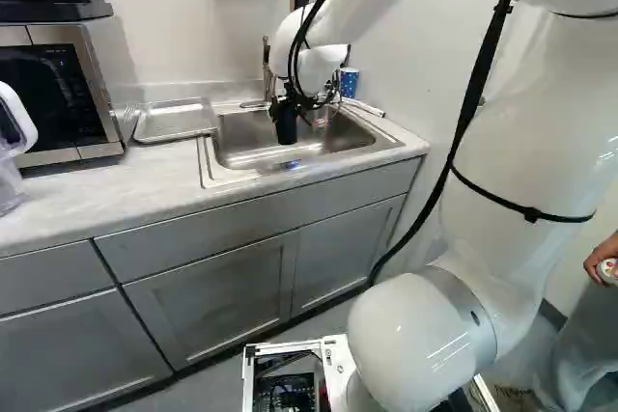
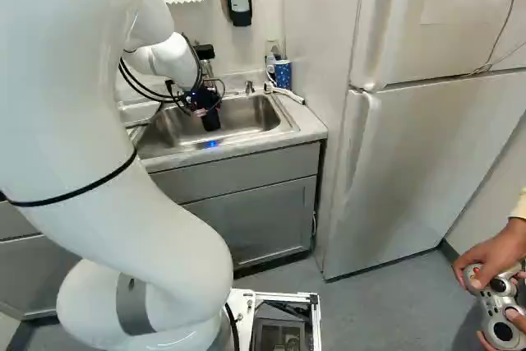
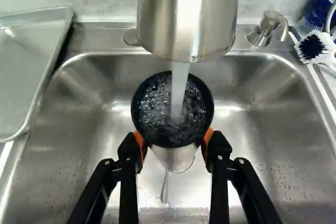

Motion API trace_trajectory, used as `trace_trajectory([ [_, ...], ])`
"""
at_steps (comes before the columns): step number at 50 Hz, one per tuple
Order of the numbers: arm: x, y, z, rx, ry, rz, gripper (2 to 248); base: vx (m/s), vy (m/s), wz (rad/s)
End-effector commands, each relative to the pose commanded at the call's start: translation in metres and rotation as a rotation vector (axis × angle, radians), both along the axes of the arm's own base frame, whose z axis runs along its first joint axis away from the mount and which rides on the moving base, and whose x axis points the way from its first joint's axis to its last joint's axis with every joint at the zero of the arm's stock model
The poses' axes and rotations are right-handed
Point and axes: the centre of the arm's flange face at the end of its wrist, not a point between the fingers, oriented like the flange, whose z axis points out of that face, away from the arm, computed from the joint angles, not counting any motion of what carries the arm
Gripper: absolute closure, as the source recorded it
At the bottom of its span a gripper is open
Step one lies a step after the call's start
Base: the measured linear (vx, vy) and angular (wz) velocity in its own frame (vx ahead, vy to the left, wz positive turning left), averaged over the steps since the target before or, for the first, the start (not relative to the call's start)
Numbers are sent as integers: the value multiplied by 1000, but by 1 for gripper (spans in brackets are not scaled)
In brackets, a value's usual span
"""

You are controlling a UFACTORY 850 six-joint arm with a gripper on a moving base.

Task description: Rinse the cup and place it in the tray

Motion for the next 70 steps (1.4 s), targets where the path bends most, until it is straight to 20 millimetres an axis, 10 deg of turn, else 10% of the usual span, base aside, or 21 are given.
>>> trace_trajectory([
  [70,-29,96,24,16,-46,196,128,0,0,0],
])
